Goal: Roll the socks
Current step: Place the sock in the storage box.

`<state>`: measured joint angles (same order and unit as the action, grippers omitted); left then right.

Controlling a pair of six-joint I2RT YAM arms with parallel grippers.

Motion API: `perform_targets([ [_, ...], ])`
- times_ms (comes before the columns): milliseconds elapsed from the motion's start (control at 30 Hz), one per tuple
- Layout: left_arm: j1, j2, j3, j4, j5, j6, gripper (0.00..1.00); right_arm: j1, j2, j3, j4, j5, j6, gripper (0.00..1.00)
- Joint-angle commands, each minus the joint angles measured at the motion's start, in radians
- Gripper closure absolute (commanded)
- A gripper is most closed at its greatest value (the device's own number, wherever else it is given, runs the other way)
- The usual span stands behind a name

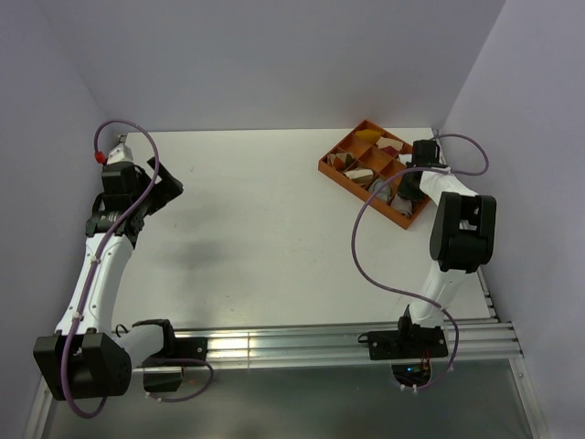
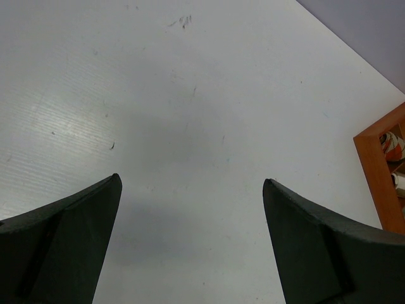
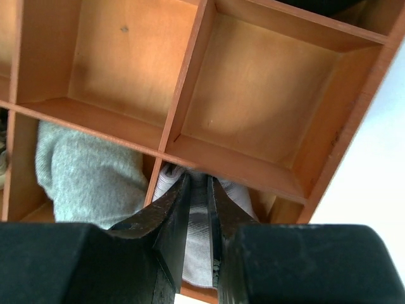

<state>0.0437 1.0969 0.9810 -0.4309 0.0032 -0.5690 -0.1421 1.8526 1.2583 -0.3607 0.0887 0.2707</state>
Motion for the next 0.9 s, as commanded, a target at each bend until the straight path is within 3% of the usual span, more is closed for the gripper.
perform_targets([
  [0,0.005,-0.019,-0.008,0.032,0.012,0.008,0.02,-0.004,0.074,0.033,-0.113,-0.004,-0.011,0.76],
  [233,0.005,-0.023,-0.015,0.04,0.012,0.009,0.02,-0.007,0.089,0.043,-0.106,0.003,-0.002,0.7],
  [433,0.005,-0.038,-0.016,0.05,0.024,0.014,0.02,-0.005,-0.056,0.044,-0.109,-0.01,-0.011,0.57],
  [867,0.004,-0.157,0.131,-0.078,0.001,0.009,0.01,-0.005,-0.739,0.157,-0.302,0.077,0.019,0.26],
])
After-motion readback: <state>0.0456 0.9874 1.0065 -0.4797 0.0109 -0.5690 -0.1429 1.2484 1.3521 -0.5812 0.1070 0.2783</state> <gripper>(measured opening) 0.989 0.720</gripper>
